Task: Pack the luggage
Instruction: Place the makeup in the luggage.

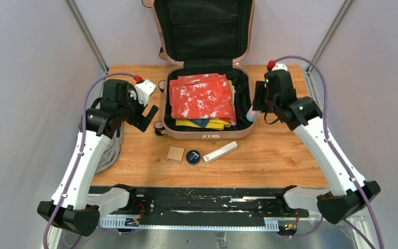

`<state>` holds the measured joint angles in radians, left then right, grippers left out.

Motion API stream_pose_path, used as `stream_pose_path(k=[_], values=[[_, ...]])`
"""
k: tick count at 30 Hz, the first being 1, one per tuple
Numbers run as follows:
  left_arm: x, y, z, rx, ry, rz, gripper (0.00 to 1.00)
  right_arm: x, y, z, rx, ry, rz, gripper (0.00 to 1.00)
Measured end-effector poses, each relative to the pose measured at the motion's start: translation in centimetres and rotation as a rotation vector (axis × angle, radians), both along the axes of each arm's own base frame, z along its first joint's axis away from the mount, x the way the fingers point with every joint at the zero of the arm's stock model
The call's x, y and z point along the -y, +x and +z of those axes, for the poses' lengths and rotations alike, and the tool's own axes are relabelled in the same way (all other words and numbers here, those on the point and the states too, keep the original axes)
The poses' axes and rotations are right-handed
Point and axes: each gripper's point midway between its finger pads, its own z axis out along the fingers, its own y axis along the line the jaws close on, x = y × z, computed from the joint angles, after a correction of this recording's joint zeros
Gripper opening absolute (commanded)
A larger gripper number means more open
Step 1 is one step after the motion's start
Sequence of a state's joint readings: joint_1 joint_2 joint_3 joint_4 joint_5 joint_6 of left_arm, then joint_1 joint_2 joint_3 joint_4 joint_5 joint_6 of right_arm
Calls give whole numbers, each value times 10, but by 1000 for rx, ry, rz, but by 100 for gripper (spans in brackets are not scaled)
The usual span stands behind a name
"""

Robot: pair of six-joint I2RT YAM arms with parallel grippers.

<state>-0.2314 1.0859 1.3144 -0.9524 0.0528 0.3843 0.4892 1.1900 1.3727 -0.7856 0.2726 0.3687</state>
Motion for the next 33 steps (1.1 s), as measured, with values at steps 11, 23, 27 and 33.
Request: stream_pose_path(k=[11,23,27,33], values=[[-1,-7,9,37,-7,-5,100,-30,101,-31,-158,-105,46,0],[2,-7,5,24,-16,-17,100,-39,181,-114,-309,-234,14,0],[2,-7,5,23,-14,-18,100,-39,205,-120,-296,-235,-5,9],[1,-8,2,18,-5,-20,100,-27,231,-152,-331,-214,-52,57]])
